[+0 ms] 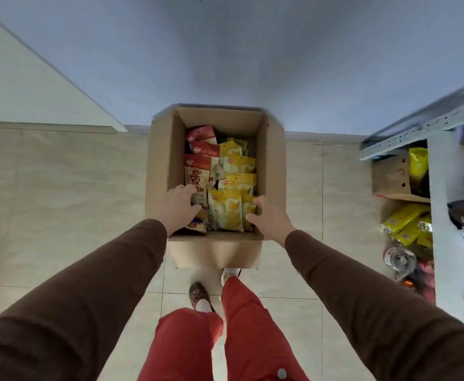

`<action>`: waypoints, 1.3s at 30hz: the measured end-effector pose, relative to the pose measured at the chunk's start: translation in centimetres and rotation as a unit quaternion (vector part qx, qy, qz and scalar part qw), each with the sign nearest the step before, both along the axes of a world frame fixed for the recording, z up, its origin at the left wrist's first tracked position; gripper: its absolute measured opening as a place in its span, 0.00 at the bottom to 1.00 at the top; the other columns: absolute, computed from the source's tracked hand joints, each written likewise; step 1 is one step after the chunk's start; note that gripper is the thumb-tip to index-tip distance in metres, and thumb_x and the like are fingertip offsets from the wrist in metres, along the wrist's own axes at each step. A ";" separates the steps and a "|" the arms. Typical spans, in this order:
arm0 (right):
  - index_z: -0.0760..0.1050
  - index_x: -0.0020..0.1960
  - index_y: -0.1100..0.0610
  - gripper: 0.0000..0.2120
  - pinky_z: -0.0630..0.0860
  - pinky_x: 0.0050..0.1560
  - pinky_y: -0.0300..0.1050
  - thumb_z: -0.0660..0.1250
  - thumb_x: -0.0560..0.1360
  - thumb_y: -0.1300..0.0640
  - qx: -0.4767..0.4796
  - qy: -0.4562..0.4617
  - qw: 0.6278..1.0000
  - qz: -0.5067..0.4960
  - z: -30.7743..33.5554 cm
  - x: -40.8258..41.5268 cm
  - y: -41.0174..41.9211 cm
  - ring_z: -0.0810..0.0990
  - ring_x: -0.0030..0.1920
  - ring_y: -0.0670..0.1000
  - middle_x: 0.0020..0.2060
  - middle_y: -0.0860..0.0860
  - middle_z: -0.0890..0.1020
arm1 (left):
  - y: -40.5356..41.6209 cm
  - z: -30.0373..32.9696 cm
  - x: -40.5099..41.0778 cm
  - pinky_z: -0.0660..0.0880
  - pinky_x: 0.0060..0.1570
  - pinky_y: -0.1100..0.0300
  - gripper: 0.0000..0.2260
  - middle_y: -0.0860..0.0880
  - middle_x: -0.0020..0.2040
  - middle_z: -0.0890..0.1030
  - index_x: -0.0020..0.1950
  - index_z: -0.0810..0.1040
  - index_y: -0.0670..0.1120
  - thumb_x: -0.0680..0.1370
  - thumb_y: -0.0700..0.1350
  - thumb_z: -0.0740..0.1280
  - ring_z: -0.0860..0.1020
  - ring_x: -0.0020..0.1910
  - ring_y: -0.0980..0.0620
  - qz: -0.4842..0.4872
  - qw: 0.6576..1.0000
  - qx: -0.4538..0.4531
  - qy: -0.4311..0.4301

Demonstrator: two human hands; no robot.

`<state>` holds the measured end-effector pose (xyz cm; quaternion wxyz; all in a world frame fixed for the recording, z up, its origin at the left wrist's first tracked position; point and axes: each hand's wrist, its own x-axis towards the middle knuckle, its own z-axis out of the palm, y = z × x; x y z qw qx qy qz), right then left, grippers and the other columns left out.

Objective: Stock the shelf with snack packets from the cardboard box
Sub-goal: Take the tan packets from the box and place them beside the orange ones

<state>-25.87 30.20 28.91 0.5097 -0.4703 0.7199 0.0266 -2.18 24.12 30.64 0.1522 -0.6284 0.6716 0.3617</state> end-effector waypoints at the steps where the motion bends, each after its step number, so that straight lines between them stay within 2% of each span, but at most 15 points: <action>1: 0.67 0.73 0.54 0.24 0.76 0.62 0.51 0.67 0.80 0.50 0.005 -0.006 1.000 0.002 -1.8 0.4 -1.4 0.77 0.63 0.57 0.68 0.54 0.73 | -0.7 -1.7 0.2 0.71 0.62 0.50 0.21 0.44 0.67 0.74 0.73 0.70 0.47 0.81 0.49 0.66 0.73 0.65 0.43 0.007 1.000 0.006 -0.001; 4: 0.67 0.75 0.56 0.26 0.73 0.66 0.49 0.67 0.80 0.51 0.023 -0.027 0.999 -0.015 -7.8 1.9 -5.3 0.75 0.68 0.54 0.71 0.52 0.74 | -2.8 -7.2 1.1 0.73 0.63 0.49 0.21 0.45 0.67 0.74 0.73 0.70 0.48 0.81 0.49 0.66 0.73 0.65 0.44 0.027 0.999 0.022 -0.003; 8: 0.68 0.74 0.55 0.24 0.78 0.54 0.46 0.67 0.80 0.52 0.062 -0.057 0.992 -0.096 -17.1 5.0 -9.8 0.80 0.54 0.52 0.65 0.52 0.76 | -4.8 -14.6 2.4 0.74 0.63 0.48 0.20 0.46 0.67 0.74 0.72 0.70 0.50 0.81 0.50 0.66 0.73 0.65 0.45 0.061 0.997 0.038 0.007; 10: 0.68 0.74 0.56 0.25 0.80 0.55 0.51 0.68 0.80 0.51 0.076 -0.055 0.989 -0.113 -22.6 6.8 -11.5 0.81 0.53 0.54 0.64 0.54 0.77 | -5.6 -18.4 3.1 0.74 0.62 0.49 0.20 0.47 0.67 0.74 0.72 0.70 0.50 0.81 0.51 0.66 0.73 0.65 0.46 0.078 0.996 0.038 0.016; 12: 0.69 0.74 0.59 0.24 0.78 0.52 0.52 0.67 0.80 0.55 0.091 -0.061 0.987 -0.119 -27.8 8.8 -12.7 0.80 0.53 0.56 0.63 0.56 0.78 | -5.9 -22.0 4.1 0.74 0.61 0.51 0.20 0.48 0.67 0.75 0.72 0.70 0.50 0.81 0.51 0.66 0.74 0.64 0.47 0.101 0.994 0.041 0.029; 14: 0.75 0.66 0.63 0.16 0.77 0.52 0.53 0.66 0.80 0.60 0.102 -0.063 0.986 -0.119 -32.2 10.7 -13.4 0.79 0.54 0.58 0.56 0.56 0.79 | -6.0 -25.2 4.9 0.73 0.59 0.55 0.20 0.49 0.67 0.75 0.72 0.70 0.51 0.81 0.52 0.66 0.74 0.64 0.48 0.121 0.990 0.050 0.044; 16: 0.79 0.51 0.60 0.05 0.76 0.47 0.52 0.66 0.78 0.60 0.101 -0.054 0.985 -0.127 -36.1 12.5 -13.8 0.80 0.49 0.59 0.43 0.55 0.79 | -5.9 -27.8 5.7 0.71 0.57 0.59 0.21 0.50 0.68 0.75 0.73 0.69 0.51 0.81 0.52 0.66 0.74 0.65 0.50 0.139 0.987 0.056 0.053; 17: 0.80 0.49 0.58 0.04 0.78 0.46 0.52 0.67 0.78 0.59 0.100 -0.050 0.985 -0.132 -37.8 13.3 -13.9 0.81 0.48 0.59 0.42 0.55 0.80 | -5.9 -28.9 6.0 0.69 0.56 0.61 0.20 0.51 0.69 0.75 0.73 0.69 0.52 0.81 0.52 0.66 0.74 0.66 0.50 0.148 0.986 0.056 0.059; 20: 0.80 0.61 0.59 0.15 0.80 0.58 0.58 0.69 0.77 0.54 0.100 -0.056 0.983 -0.142 -42.8 15.5 -13.9 0.82 0.56 0.61 0.54 0.57 0.84 | -5.7 -31.6 7.0 0.66 0.56 0.64 0.20 0.51 0.70 0.74 0.73 0.69 0.52 0.81 0.50 0.66 0.73 0.67 0.52 0.164 0.982 0.059 0.076; 25: 0.80 0.63 0.60 0.18 0.81 0.57 0.55 0.70 0.76 0.51 0.086 -0.064 0.967 -0.230 -44.4 17.9 -13.6 0.83 0.53 0.58 0.54 0.56 0.85 | -5.6 -33.8 7.3 0.66 0.57 0.65 0.21 0.52 0.69 0.75 0.74 0.69 0.52 0.81 0.50 0.67 0.73 0.67 0.53 0.173 0.977 0.068 0.105; 29: 0.77 0.64 0.58 0.15 0.80 0.56 0.55 0.63 0.82 0.52 0.016 -0.075 0.964 -0.254 -41.7 17.4 -12.9 0.82 0.55 0.58 0.55 0.55 0.84 | -6.2 -34.3 7.0 0.67 0.57 0.63 0.19 0.52 0.69 0.75 0.72 0.70 0.52 0.81 0.49 0.67 0.73 0.67 0.52 0.195 0.969 0.079 0.126; 31: 0.72 0.70 0.57 0.16 0.79 0.57 0.48 0.58 0.85 0.54 -0.021 -0.074 0.962 -0.262 -39.7 15.4 -12.1 0.80 0.59 0.55 0.61 0.53 0.81 | -6.9 -34.8 6.6 0.69 0.57 0.62 0.19 0.51 0.69 0.74 0.72 0.70 0.51 0.81 0.48 0.67 0.73 0.67 0.52 0.207 0.966 0.087 0.127; 33: 0.69 0.73 0.56 0.17 0.78 0.53 0.39 0.56 0.86 0.54 -0.022 -0.060 0.953 -0.296 -38.0 12.5 -11.0 0.79 0.59 0.53 0.64 0.51 0.79 | -8.1 -35.6 6.0 0.70 0.58 0.61 0.20 0.50 0.69 0.74 0.72 0.69 0.49 0.81 0.47 0.67 0.74 0.65 0.51 0.226 0.961 0.085 0.135; 36: 0.71 0.70 0.53 0.15 0.78 0.59 0.50 0.56 0.86 0.53 0.003 -0.039 0.945 -0.325 -37.2 8.0 -9.0 0.81 0.59 0.54 0.58 0.48 0.80 | -10.6 -37.1 4.4 0.69 0.55 0.61 0.21 0.49 0.67 0.74 0.72 0.68 0.46 0.80 0.42 0.67 0.74 0.62 0.52 0.275 0.948 0.051 0.151; 39: 0.74 0.62 0.49 0.10 0.82 0.57 0.58 0.58 0.85 0.51 0.019 -0.030 0.932 -0.362 -37.5 5.3 -7.5 0.84 0.54 0.52 0.54 0.47 0.84 | -13.0 -40.1 3.0 0.67 0.60 0.62 0.25 0.45 0.72 0.70 0.76 0.64 0.43 0.80 0.42 0.67 0.72 0.69 0.46 0.310 0.943 0.027 0.118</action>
